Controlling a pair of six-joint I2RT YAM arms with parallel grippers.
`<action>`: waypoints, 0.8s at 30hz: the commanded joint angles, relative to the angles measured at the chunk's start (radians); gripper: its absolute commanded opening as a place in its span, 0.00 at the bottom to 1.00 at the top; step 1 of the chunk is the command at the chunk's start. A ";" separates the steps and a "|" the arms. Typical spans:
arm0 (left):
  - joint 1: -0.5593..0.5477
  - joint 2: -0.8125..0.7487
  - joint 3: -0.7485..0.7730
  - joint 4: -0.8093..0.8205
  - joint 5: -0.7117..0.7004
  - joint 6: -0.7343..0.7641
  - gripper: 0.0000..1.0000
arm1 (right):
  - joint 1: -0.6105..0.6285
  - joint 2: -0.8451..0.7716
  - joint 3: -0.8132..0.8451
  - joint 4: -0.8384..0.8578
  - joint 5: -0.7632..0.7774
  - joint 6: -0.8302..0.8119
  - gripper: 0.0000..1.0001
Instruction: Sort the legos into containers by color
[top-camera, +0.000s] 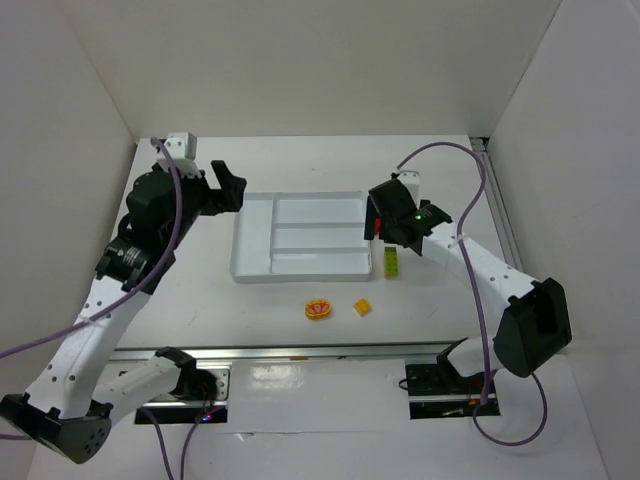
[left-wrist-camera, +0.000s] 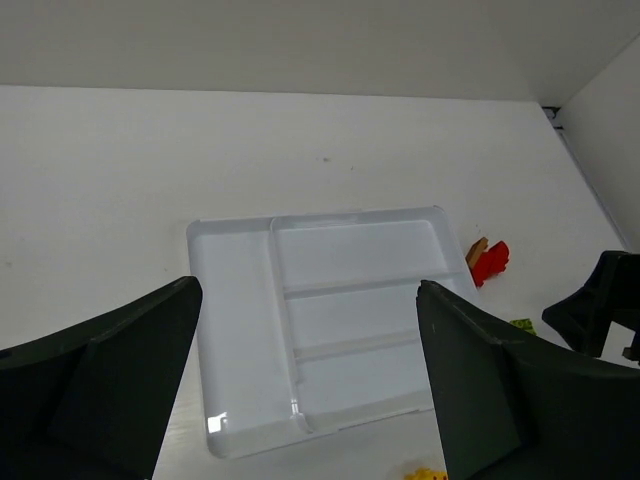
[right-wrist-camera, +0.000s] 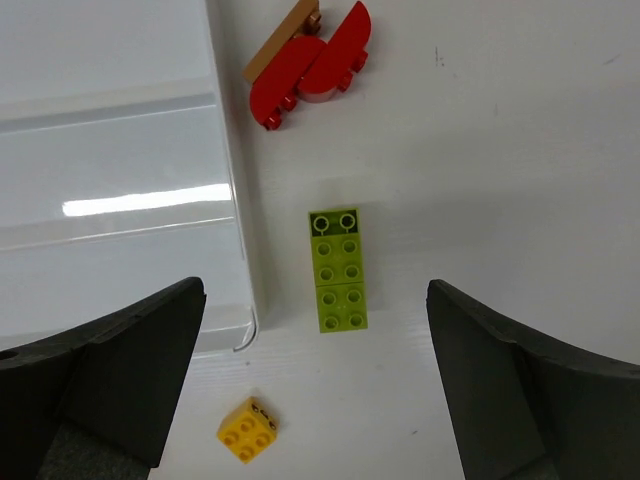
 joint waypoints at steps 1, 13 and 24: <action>0.003 0.104 0.048 -0.040 0.023 0.072 1.00 | 0.037 -0.010 -0.011 -0.019 0.005 0.014 0.99; -0.006 0.220 0.095 -0.247 0.103 -0.065 1.00 | 0.184 -0.138 -0.191 -0.007 -0.100 0.117 0.95; -0.026 0.254 0.094 -0.395 0.060 -0.086 0.99 | 0.293 -0.116 -0.367 0.099 -0.277 0.164 0.83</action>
